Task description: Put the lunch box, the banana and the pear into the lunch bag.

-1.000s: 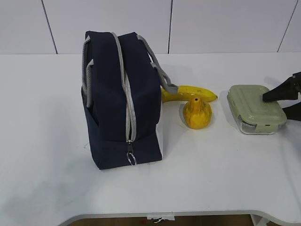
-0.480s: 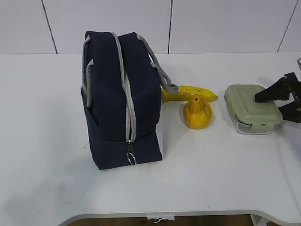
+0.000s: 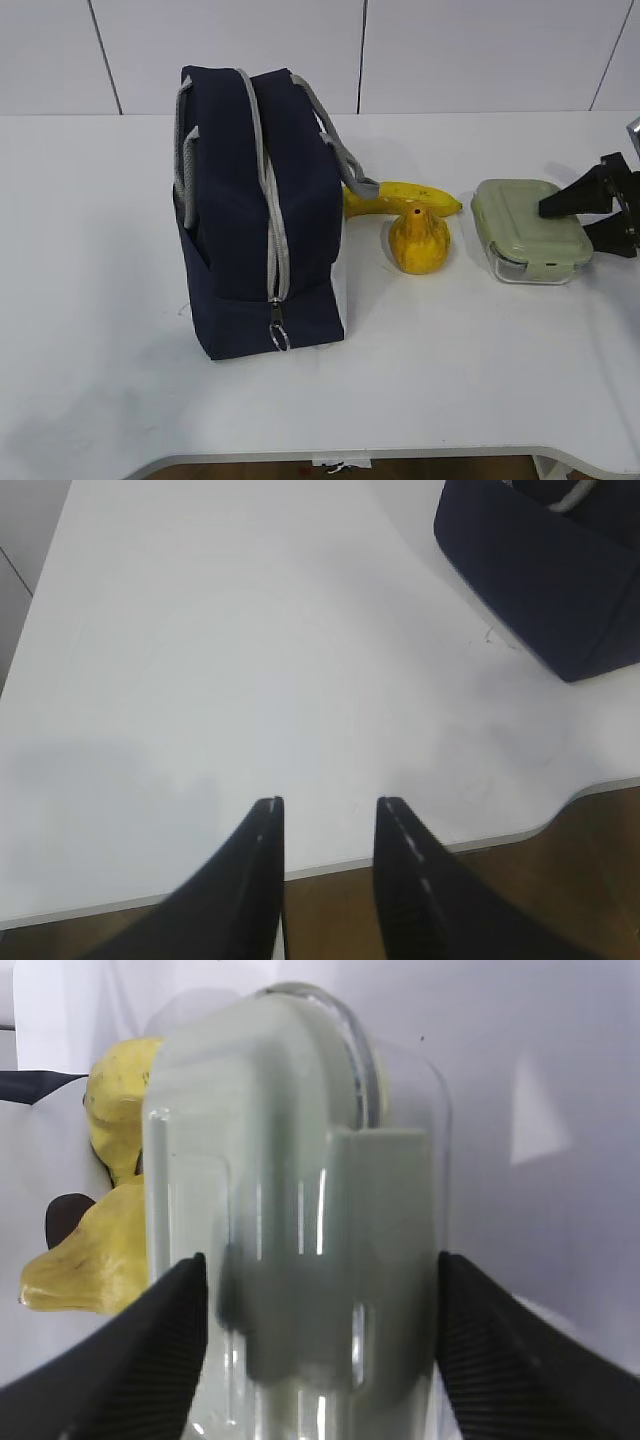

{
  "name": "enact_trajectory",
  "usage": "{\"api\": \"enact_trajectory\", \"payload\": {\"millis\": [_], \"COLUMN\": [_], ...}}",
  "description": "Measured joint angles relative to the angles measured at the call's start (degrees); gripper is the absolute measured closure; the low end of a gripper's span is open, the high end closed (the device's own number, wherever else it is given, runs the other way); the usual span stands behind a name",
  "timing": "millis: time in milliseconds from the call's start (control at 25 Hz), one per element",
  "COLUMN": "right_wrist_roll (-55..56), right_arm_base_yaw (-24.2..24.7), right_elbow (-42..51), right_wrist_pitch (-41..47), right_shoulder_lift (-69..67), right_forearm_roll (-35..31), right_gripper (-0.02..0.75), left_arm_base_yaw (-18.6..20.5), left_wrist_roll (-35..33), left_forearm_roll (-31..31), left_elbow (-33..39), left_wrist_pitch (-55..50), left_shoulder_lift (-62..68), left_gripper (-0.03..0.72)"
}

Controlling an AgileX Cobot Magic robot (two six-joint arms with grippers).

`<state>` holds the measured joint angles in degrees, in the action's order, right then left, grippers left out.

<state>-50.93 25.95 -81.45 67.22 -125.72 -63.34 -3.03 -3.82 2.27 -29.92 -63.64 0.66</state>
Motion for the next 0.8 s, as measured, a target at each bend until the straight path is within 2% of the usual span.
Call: {"api": "enact_trajectory", "payload": {"millis": [200,560,800], "right_wrist_roll": [0.0,0.0,0.0], "right_arm_base_yaw": [0.0,0.0,0.0], "right_elbow": [0.0,0.0,0.0], "right_wrist_pitch": [0.0,0.2,0.3], "right_shoulder_lift": [-0.1,-0.1,-0.1], "right_forearm_roll": [0.0,-0.5,-0.5], "right_gripper": [0.272,0.339,0.355], "left_arm_base_yaw": [0.0,0.0,0.0], "left_wrist_roll": [0.0,0.0,0.0], "left_forearm_roll": [0.0,0.0,0.0], "left_elbow": [0.0,0.0,0.0], "left_wrist_pitch": [0.0,0.0,0.0], "left_shoulder_lift": [0.0,0.0,0.0], "left_gripper": [0.448,0.448,0.448]}}
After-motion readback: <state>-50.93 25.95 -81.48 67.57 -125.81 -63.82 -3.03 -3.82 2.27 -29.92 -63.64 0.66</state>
